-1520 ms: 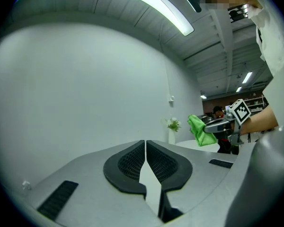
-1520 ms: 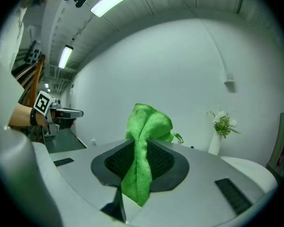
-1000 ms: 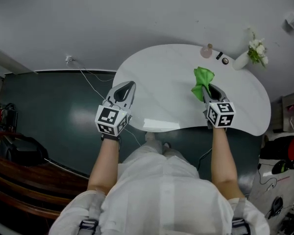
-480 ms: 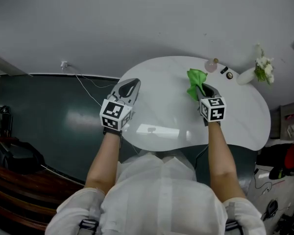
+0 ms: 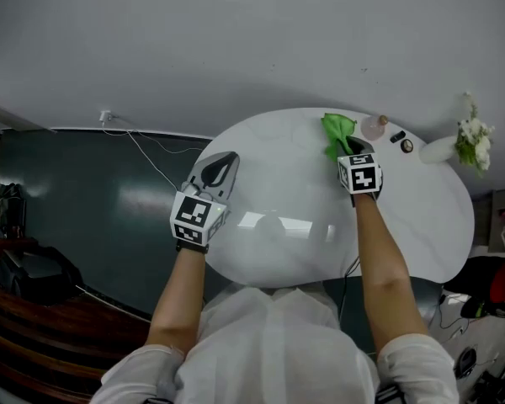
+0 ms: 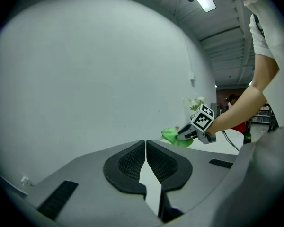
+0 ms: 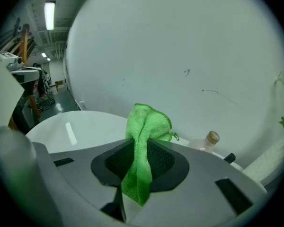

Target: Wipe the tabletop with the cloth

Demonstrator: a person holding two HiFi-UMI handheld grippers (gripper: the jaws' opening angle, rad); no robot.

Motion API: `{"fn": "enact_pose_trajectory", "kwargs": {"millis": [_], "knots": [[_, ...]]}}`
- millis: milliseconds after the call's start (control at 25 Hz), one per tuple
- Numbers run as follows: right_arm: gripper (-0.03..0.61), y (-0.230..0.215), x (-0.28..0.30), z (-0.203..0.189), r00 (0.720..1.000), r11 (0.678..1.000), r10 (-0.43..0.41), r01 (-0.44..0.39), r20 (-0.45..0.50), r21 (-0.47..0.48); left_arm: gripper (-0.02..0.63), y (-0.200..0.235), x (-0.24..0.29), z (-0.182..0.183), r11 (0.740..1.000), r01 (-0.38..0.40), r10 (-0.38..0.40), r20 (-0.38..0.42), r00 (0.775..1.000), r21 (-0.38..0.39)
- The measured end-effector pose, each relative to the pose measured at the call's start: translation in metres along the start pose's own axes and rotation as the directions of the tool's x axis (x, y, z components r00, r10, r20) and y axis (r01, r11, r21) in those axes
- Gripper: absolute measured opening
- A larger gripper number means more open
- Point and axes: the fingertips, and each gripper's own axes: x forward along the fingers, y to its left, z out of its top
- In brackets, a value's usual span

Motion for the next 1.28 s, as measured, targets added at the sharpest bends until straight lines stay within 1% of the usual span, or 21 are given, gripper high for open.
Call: {"fn": "enact_pose_trajectory", "kwargs": {"millis": [160, 280, 360, 440, 520, 640, 720, 760, 840, 920, 1000, 1120, 1200, 1280], "knots": [[0.083, -0.026, 0.041, -0.007, 0.997, 0.998, -0.031, 0.035, -0.070, 0.058, 0.025, 0.005, 0.011, -0.006, 0.999, -0.041, 0.041, -0.020, 0.999, -0.024], [0.083, -0.031, 0.072, -0.016, 0.991, 0.998, -0.034, 0.041, -0.126, 0.048, 0.025, 0.010, 0.014, -0.014, 0.996, -0.077, 0.075, -0.039, 0.996, -0.037], [0.083, -0.036, 0.087, -0.018, 0.987, 0.997, -0.054, 0.062, -0.150, 0.046, 0.025, 0.013, 0.015, -0.019, 0.994, -0.093, 0.091, -0.045, 0.995, -0.050], [0.083, -0.041, 0.095, -0.022, 0.978, 0.993, -0.088, 0.101, -0.191, 0.059, 0.025, 0.018, 0.015, -0.024, 0.992, -0.106, 0.102, -0.052, 0.993, -0.063], [0.083, -0.045, 0.100, -0.026, 0.966, 0.991, -0.116, 0.130, -0.230, 0.046, 0.025, 0.024, 0.014, -0.027, 0.990, -0.120, 0.116, -0.055, 0.992, -0.072], [0.083, -0.043, 0.105, -0.021, 0.966, 0.991, -0.127, 0.132, -0.227, 0.008, 0.025, 0.033, 0.012, -0.029, 0.987, -0.140, 0.136, -0.055, 0.989, -0.079], [0.083, -0.042, 0.106, -0.027, 0.957, 0.989, -0.134, 0.145, -0.259, 0.025, 0.025, 0.040, 0.011, -0.030, 0.985, -0.154, 0.149, -0.053, 0.987, -0.082], [0.083, -0.039, 0.107, -0.031, 0.953, 0.989, -0.125, 0.141, -0.275, 0.038, 0.025, 0.044, 0.011, -0.030, 0.984, -0.160, 0.156, -0.053, 0.986, -0.084], [0.083, -0.024, 0.111, -0.032, 0.955, 0.994, -0.080, 0.099, -0.287, 0.054, 0.025, 0.049, 0.011, -0.031, 0.982, -0.168, 0.164, -0.053, 0.985, -0.088], [0.083, -0.006, 0.117, -0.027, 0.957, 0.997, -0.042, 0.059, -0.288, 0.049, 0.025, 0.054, 0.010, -0.031, 0.981, -0.173, 0.169, -0.051, 0.984, -0.091], [0.083, 0.011, 0.122, -0.016, 0.963, 0.999, -0.027, 0.037, -0.267, 0.031, 0.025, 0.057, 0.007, -0.031, 0.980, -0.175, 0.171, -0.051, 0.984, -0.091], [0.083, 0.045, 0.132, 0.009, 0.980, 1.000, 0.021, -0.021, -0.200, 0.001, 0.025, 0.061, -0.002, -0.033, 0.980, -0.176, 0.171, -0.055, 0.984, -0.092], [0.083, 0.071, 0.136, 0.018, 0.979, 0.998, 0.055, -0.059, -0.195, -0.013, 0.025, 0.064, -0.009, -0.035, 0.979, -0.182, 0.177, -0.060, 0.982, -0.095], [0.083, 0.098, 0.139, 0.032, 0.981, 0.994, 0.086, -0.096, -0.175, -0.050, 0.025, 0.068, -0.018, -0.039, 0.976, -0.191, 0.185, -0.065, 0.981, -0.101]]}}
